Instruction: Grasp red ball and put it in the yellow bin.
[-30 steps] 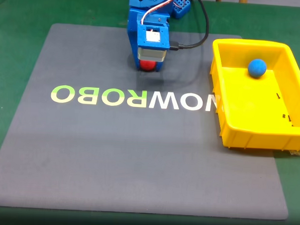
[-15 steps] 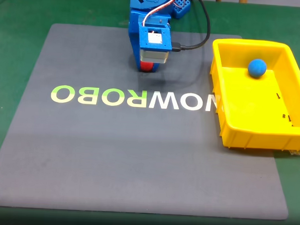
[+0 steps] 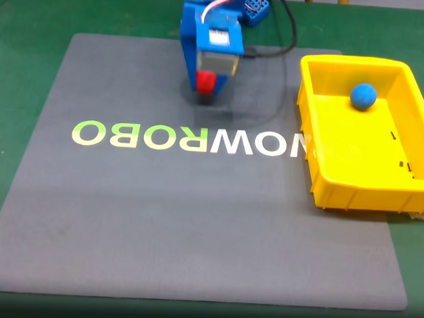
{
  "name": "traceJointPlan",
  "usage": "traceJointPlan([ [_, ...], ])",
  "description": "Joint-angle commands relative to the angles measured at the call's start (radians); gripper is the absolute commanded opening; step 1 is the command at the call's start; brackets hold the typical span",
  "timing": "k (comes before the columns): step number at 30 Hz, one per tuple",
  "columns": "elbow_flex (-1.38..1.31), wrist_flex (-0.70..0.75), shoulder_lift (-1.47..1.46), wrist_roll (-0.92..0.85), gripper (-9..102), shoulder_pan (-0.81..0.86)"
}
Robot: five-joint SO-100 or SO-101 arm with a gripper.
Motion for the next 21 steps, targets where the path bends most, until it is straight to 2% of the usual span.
traceJointPlan([
  [1, -0.060, -0.018, 0.130, 0.023, 0, -0.015],
  [6, -0.080, -0.106, 0.212, 0.063, 0, -0.057],
  [21, -0.183, -0.632, 0.038, 0.130, 0, -0.222],
])
